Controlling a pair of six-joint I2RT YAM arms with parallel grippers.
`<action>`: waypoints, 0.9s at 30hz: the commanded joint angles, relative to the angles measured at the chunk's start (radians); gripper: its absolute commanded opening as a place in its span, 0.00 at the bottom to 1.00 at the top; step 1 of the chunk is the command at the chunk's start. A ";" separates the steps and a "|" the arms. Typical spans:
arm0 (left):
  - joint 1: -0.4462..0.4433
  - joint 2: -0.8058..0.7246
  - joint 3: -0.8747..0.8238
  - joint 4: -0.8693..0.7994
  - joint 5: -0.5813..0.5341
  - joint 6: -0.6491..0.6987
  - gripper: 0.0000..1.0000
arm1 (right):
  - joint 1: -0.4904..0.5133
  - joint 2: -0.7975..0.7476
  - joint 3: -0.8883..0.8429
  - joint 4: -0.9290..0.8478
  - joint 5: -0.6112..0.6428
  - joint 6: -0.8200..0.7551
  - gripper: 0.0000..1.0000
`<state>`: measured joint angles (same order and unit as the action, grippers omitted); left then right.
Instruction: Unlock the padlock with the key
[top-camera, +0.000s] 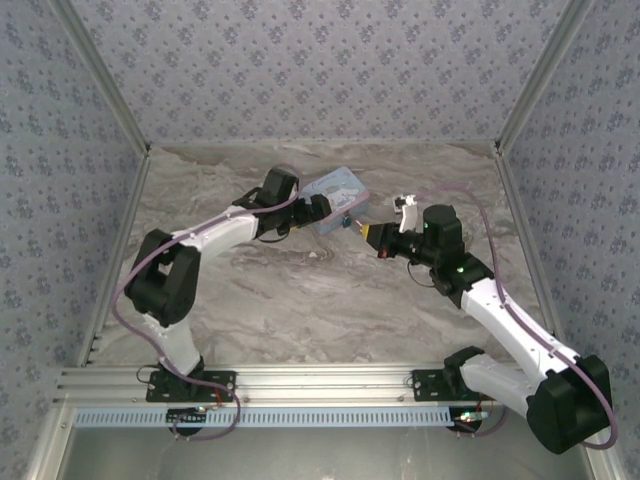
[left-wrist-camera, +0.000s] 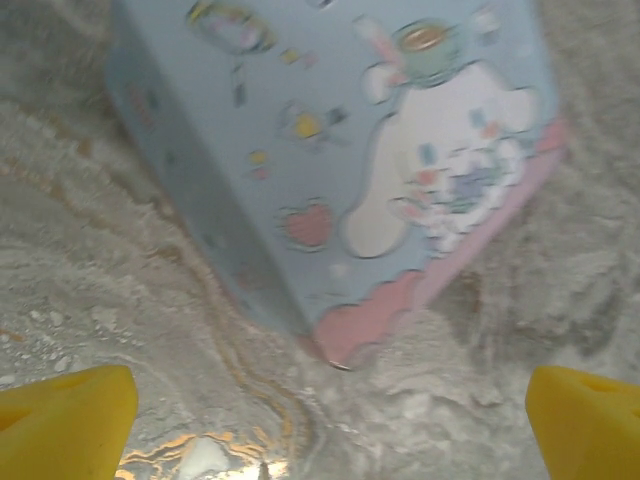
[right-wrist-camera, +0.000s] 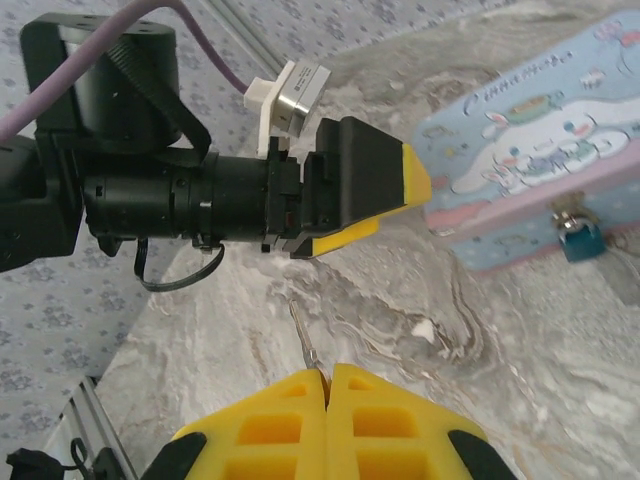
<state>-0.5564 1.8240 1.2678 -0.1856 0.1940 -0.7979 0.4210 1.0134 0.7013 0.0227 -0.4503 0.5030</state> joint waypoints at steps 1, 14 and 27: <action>-0.001 0.043 0.068 -0.044 0.012 -0.027 0.99 | 0.007 -0.030 -0.015 -0.041 0.032 -0.022 0.02; 0.029 0.121 0.055 0.009 0.015 -0.056 0.99 | 0.010 -0.034 -0.009 -0.051 0.042 -0.026 0.03; 0.038 0.118 -0.043 -0.086 -0.068 0.010 0.99 | 0.010 -0.027 0.003 -0.076 0.050 -0.037 0.03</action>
<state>-0.5236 1.9400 1.2896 -0.1566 0.1886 -0.8272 0.4244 0.9882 0.6849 -0.0315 -0.4145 0.4881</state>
